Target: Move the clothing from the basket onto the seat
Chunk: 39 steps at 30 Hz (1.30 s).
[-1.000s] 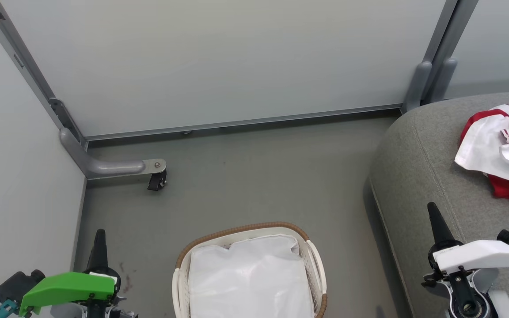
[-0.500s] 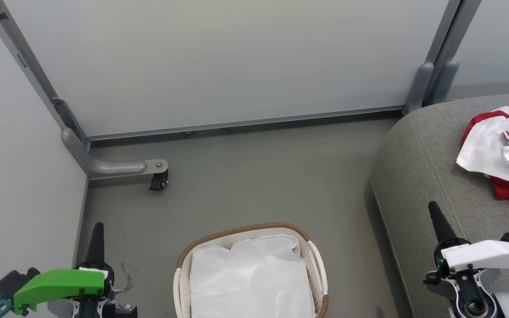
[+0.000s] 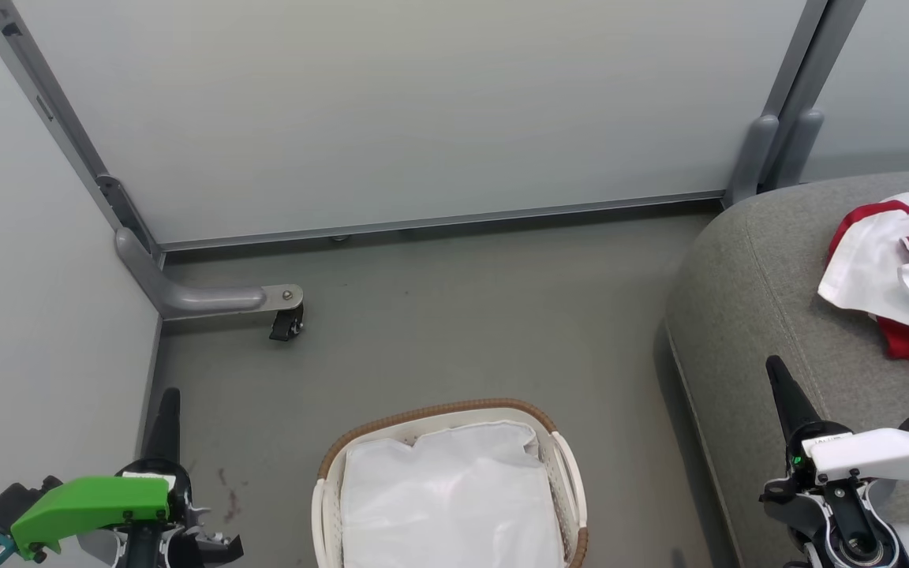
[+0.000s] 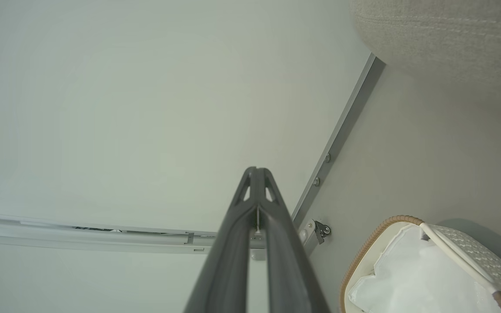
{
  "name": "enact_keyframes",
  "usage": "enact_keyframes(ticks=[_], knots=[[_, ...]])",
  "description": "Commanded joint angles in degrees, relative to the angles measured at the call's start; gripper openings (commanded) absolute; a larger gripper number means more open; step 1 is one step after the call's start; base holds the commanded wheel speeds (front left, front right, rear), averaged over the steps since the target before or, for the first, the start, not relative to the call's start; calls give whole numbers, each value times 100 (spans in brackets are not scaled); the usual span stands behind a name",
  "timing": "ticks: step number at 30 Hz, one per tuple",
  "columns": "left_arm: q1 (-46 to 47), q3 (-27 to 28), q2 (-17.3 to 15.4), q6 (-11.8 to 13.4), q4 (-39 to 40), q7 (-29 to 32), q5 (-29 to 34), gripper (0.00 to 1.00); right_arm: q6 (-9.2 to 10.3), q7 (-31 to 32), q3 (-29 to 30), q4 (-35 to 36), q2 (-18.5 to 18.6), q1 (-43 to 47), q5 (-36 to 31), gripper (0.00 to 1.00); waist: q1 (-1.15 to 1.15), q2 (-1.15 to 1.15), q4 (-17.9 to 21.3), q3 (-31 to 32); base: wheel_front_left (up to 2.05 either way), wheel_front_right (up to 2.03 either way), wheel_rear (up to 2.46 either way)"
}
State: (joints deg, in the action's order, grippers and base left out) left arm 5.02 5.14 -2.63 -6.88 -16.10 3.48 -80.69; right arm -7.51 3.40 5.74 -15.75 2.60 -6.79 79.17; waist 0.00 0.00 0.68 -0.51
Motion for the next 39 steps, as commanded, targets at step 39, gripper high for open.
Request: enact_keyframes(ticks=[39], knots=[[147, 154, -41, -77, 216, 327, -1180, 0, 3, 336, 90, 187, 45, 88, 1331, 0, 0, 0, -68, 33, 0, 0, 0]])
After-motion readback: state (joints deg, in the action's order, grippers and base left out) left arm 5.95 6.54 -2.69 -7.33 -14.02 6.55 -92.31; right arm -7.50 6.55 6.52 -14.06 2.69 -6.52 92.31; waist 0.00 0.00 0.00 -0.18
